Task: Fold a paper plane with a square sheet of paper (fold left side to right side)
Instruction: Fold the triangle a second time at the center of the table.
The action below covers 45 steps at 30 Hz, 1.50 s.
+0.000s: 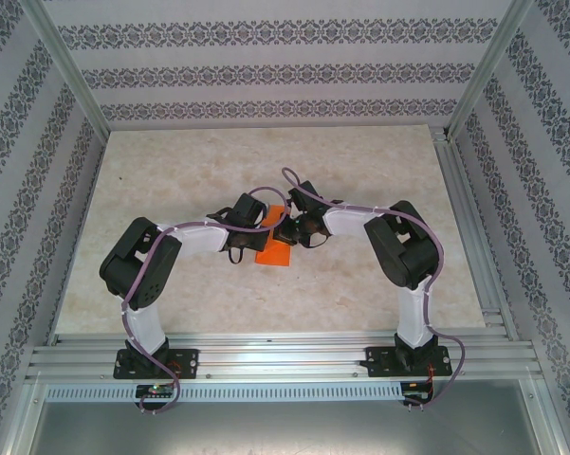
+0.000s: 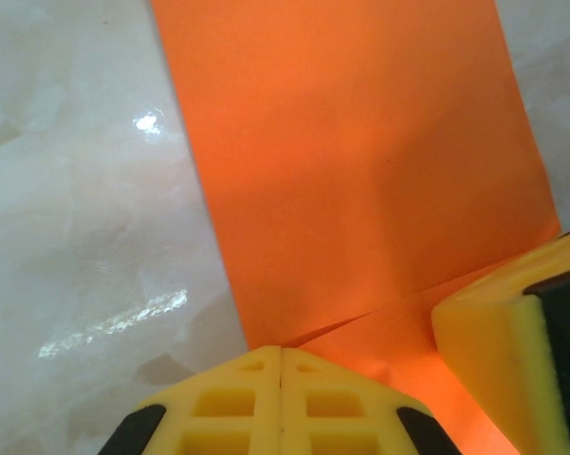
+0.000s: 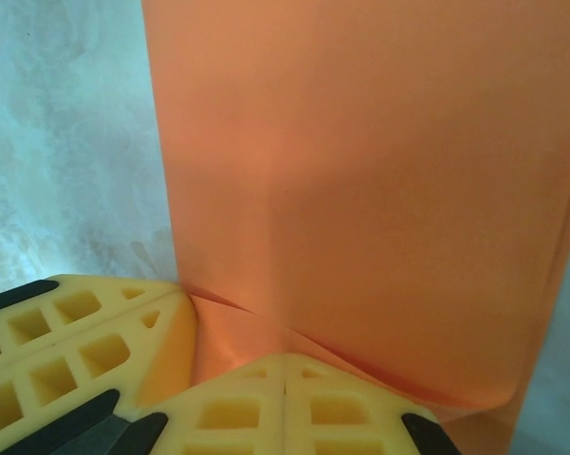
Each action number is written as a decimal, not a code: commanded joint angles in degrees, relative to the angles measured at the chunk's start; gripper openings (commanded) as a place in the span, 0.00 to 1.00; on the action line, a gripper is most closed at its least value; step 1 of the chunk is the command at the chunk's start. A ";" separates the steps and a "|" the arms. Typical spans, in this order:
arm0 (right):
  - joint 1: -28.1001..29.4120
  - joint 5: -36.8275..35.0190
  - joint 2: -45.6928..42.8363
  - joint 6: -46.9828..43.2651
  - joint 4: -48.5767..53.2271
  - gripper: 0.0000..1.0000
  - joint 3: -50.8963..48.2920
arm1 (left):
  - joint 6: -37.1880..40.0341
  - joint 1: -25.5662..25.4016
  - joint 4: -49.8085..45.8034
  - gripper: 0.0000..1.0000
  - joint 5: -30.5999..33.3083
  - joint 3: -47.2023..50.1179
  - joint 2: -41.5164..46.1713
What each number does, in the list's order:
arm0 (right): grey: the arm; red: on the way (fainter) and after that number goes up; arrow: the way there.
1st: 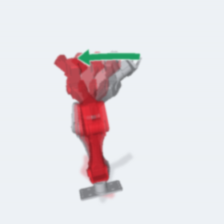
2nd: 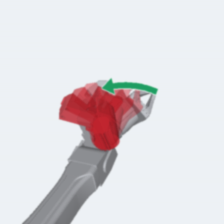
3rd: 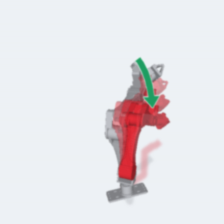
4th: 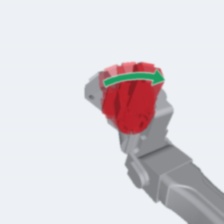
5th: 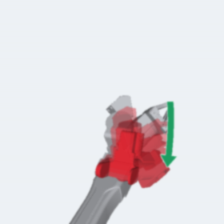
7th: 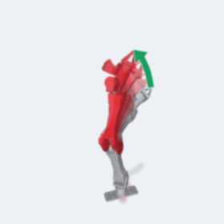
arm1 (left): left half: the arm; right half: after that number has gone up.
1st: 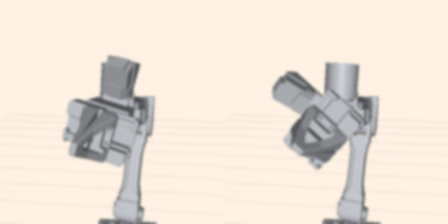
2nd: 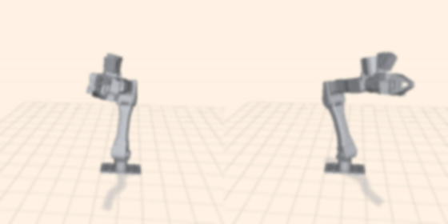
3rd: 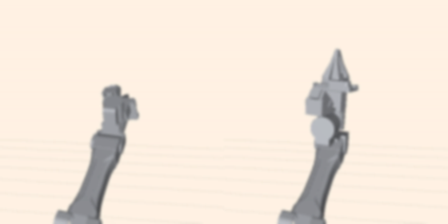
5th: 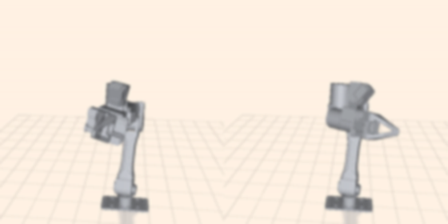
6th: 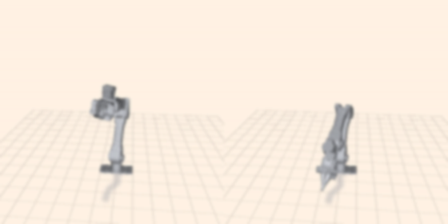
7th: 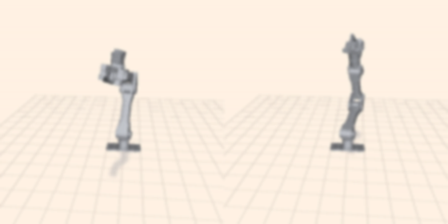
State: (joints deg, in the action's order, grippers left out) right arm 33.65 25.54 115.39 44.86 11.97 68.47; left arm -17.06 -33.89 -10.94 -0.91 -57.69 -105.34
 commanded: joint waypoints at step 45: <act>0.45 -2.69 2.16 -1.54 -2.53 0.04 -6.85 | -17.55 2.16 13.76 0.08 -28.72 9.07 10.65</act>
State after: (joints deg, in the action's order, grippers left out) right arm 33.65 26.06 114.59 43.99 4.64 63.59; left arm -31.14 -30.76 -4.45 -26.61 -48.42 -93.23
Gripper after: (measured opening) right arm 0.043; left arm 0.079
